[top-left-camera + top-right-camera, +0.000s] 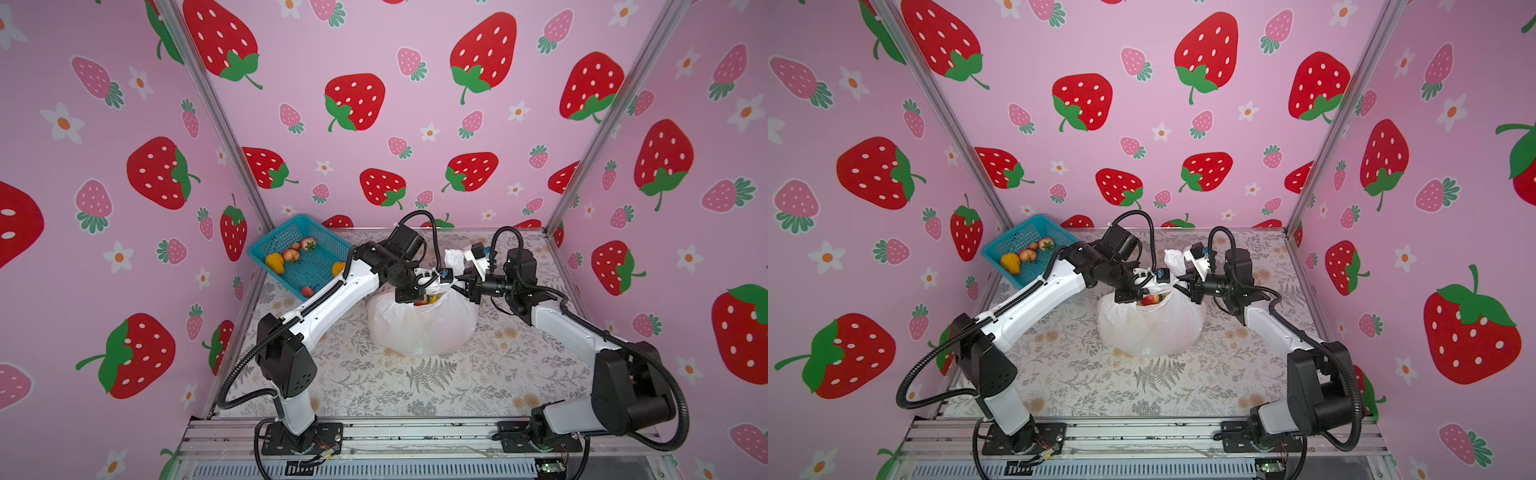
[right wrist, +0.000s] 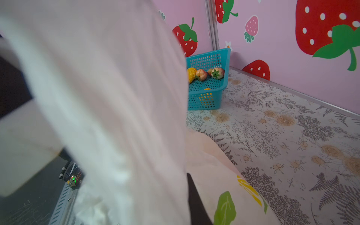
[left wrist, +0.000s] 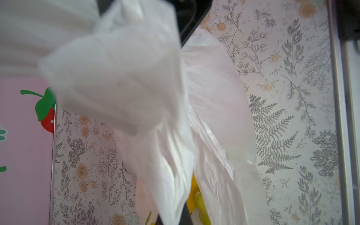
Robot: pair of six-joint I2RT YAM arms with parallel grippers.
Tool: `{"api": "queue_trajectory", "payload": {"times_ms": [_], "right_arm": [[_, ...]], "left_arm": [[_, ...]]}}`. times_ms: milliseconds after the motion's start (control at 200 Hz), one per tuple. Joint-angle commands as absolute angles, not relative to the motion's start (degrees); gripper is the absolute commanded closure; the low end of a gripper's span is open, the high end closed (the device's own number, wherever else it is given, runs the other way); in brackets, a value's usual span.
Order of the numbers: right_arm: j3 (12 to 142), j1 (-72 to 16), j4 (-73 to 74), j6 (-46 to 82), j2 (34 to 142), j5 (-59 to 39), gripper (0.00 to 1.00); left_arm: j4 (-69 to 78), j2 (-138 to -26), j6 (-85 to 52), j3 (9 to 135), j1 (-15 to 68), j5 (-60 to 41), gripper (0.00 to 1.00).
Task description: Place the fake fruits into the plastic bag and tie a complex knot
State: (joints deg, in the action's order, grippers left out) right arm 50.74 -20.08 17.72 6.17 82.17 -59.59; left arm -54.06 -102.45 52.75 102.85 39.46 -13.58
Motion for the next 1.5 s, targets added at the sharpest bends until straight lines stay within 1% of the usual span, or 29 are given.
{"api": "queue_trajectory", "payload": {"times_ms": [0, 275, 465, 575, 665, 790, 911, 921, 941, 1121, 1271, 1491], "right_arm": [[52.30, -19.86, 16.51, 4.02, 82.65, -62.19, 0.81], [51.08, -19.86, 18.04, 1.69, 81.00, -63.46, 0.68], [46.56, -19.83, 29.06, 6.76, 78.43, -61.98, 0.59], [44.58, -19.91, 34.31, 10.09, 77.48, -60.80, 0.56], [43.37, -20.03, 36.34, 10.97, 77.13, -60.47, 0.54], [42.29, -20.56, 37.78, 11.21, 76.85, -59.96, 0.49], [42.11, -21.13, 39.20, 11.96, 76.88, -59.03, 0.49], [42.10, -21.13, 39.42, 12.13, 76.79, -58.95, 0.46], [42.06, -21.26, 39.81, 12.40, 76.86, -58.82, 0.45], [41.27, -22.37, 44.14, 15.27, 77.30, -57.39, 0.44], [39.09, -22.93, 50.07, 18.88, 77.59, -56.52, 0.43], [38.26, -23.38, 52.63, 20.69, 77.93, -56.23, 0.44]], "left_arm": [[-56.62, -102.87, 55.41, 106.95, 39.88, -11.79, 1.00], [-57.26, -104.10, 54.89, 109.42, 40.04, -12.88, 1.00], [-57.15, -105.18, 54.32, 110.83, 40.34, -14.80, 1.00], [-56.75, -105.53, 53.88, 111.26, 40.43, -16.70, 1.00], [-56.43, -105.73, 53.46, 111.82, 40.43, -18.23, 1.00], [-56.58, -106.64, 53.02, 113.00, 40.55, -19.50, 1.00], [-57.19, -107.61, 53.11, 113.97, 40.87, -19.25, 1.00], [-57.25, -107.70, 53.22, 114.05, 40.91, -19.20, 1.00], [-57.35, -107.87, 53.18, 114.16, 41.06, -19.11, 1.00], [-57.33, -108.72, 53.11, 114.74, 41.48, -18.98, 1.00], [-56.45, -108.94, 52.42, 114.68, 41.59, -21.33, 1.00], [-55.90, -109.64, 52.31, 115.05, 41.57, -22.63, 1.00]]}}
